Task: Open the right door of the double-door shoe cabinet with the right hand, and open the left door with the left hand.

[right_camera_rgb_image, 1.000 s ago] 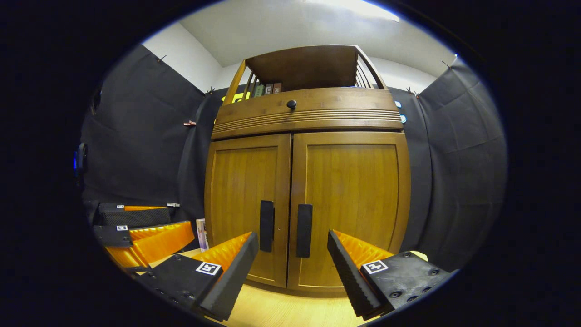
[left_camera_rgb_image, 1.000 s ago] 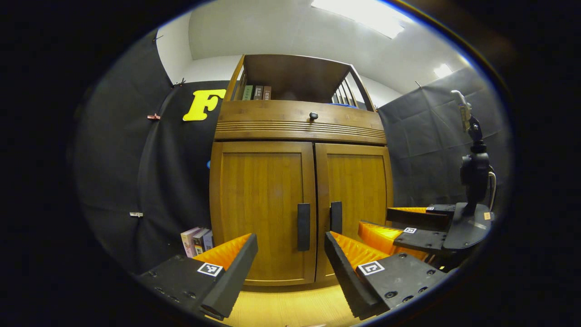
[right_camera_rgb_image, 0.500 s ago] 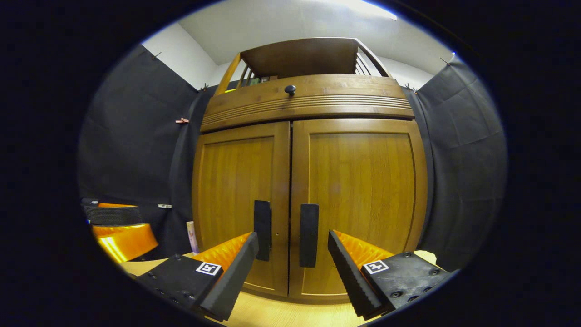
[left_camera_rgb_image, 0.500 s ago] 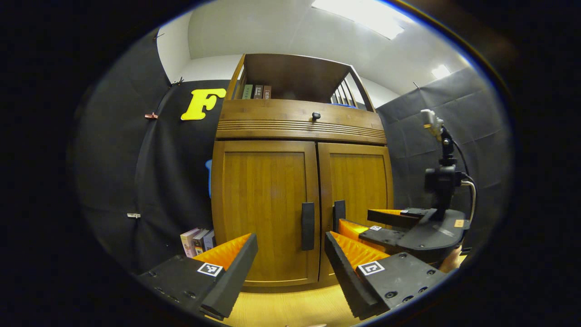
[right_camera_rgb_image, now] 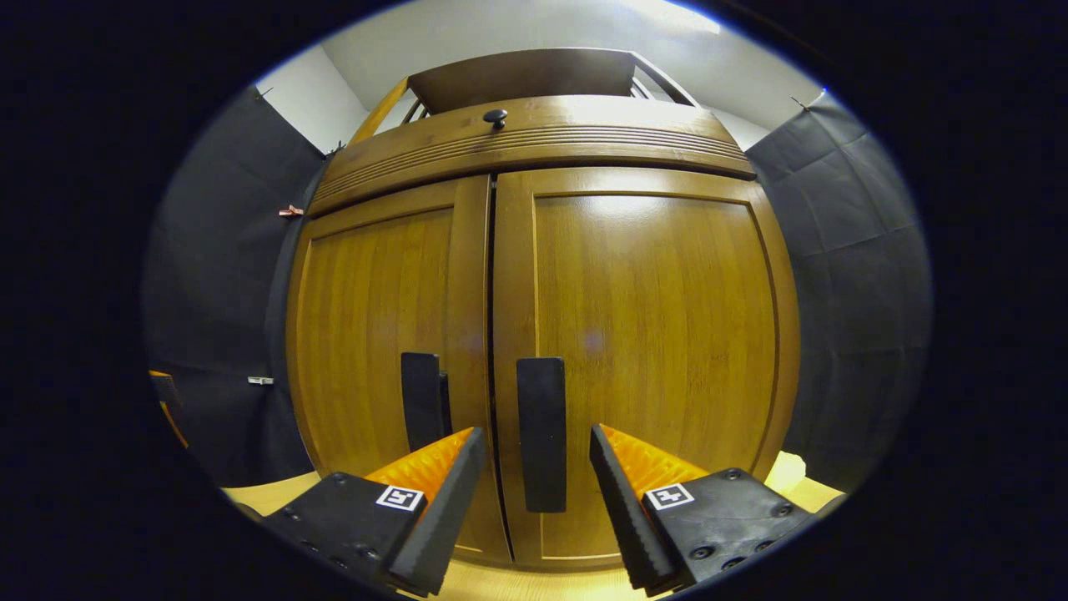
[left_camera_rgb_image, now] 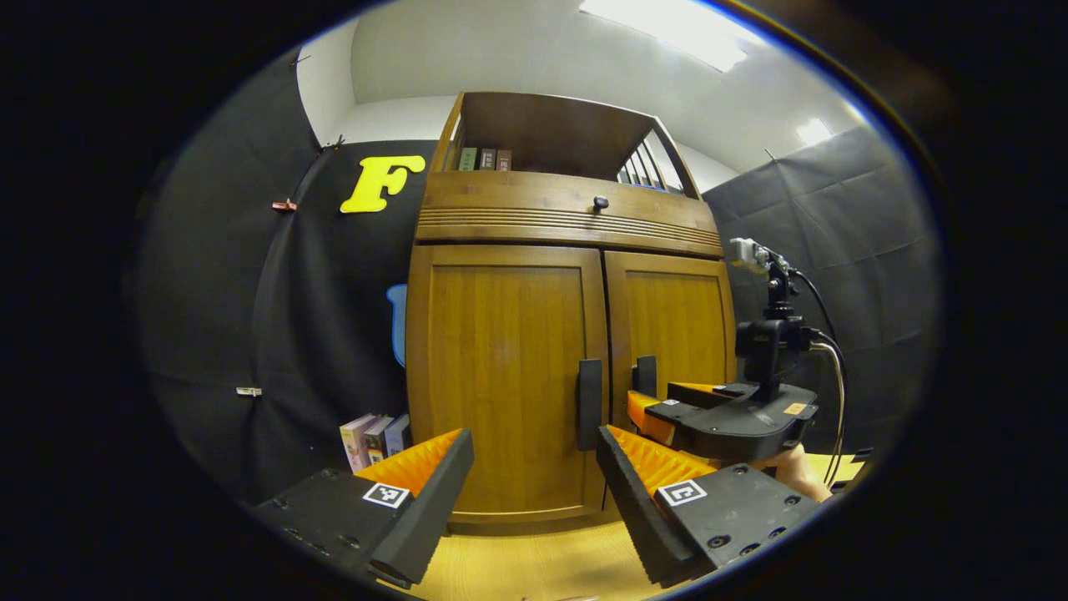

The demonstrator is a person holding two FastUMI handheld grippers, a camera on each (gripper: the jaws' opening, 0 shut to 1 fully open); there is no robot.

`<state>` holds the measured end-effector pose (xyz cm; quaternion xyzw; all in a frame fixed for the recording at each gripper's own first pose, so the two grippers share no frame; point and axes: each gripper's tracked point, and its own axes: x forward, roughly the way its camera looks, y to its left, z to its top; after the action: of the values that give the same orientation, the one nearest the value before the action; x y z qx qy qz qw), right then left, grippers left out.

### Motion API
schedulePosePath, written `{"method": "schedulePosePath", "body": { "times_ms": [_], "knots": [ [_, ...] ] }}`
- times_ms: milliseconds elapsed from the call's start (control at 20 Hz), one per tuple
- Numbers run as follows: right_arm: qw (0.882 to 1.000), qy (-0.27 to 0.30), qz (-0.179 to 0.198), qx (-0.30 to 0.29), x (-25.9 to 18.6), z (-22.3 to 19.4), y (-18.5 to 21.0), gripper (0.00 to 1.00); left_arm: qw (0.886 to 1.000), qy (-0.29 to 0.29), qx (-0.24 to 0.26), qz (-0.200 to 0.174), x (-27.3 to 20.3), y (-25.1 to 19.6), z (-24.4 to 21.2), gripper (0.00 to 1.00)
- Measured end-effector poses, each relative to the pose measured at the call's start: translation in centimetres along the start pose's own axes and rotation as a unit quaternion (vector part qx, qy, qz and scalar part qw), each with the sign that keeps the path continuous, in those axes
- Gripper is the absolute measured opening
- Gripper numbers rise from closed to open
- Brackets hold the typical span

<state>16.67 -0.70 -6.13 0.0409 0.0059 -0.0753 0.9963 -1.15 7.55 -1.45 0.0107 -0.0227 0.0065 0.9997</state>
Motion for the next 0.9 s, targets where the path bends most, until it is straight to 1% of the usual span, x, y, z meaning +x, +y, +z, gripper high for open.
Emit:
{"method": "schedulePosePath", "body": {
  "times_ms": [150,200,250,350,500,550,600,650,750,800,900],
  "knots": [
    [1.0,0.009,-0.013,-0.008,1.0,-0.7,-0.1,0.81,1.0,0.004,-0.006,-0.002,-0.2,0.9,-0.7,0.93],
    [1.0,0.013,-0.025,-0.012,1.7,-1.1,-0.6,0.65,1.0,0.002,-0.012,-0.007,-0.2,1.0,-0.8,0.93],
    [0.999,0.015,-0.028,-0.014,2.2,-1.2,-0.6,0.49,1.0,0.0,-0.017,-0.013,-0.4,0.9,-0.6,0.93],
    [0.999,0.016,-0.024,-0.016,2.5,-1.6,-0.2,0.51,1.0,-0.004,-0.017,-0.013,-0.8,1.4,-0.3,0.93],
    [0.999,0.022,-0.028,-0.033,2.8,-2.2,-0.3,0.51,1.0,-0.003,-0.011,-0.004,-1.1,2.0,-0.3,0.92],
    [0.999,0.014,-0.033,-0.037,3.1,-2.0,-0.3,0.29,1.0,-0.002,-0.014,-0.005,-1.2,1.7,-0.4,0.92],
    [0.999,0.015,-0.034,-0.039,2.9,-2.2,-0.3,0.29,1.0,0.0,-0.017,-0.005,-1.1,1.7,-0.4,0.93],
    [0.999,0.017,-0.032,-0.038,2.9,-2.3,-0.3,0.29,1.0,0.001,-0.018,-0.004,-1.2,1.8,-0.4,0.92],
    [0.999,0.024,-0.023,-0.035,2.4,-2.3,-0.3,0.19,1.0,0.002,-0.017,-0.001,-1.2,1.9,-0.4,0.93],
    [0.999,0.027,-0.017,-0.037,2.0,-2.3,-0.3,0.24,1.0,0.003,-0.018,0.0,-1.2,1.8,-0.6,0.93],
    [0.999,0.033,-0.004,-0.037,0.8,-1.9,-0.2,0.24,1.0,0.005,-0.018,-0.002,-1.1,1.8,-0.6,0.93]
  ]
}}
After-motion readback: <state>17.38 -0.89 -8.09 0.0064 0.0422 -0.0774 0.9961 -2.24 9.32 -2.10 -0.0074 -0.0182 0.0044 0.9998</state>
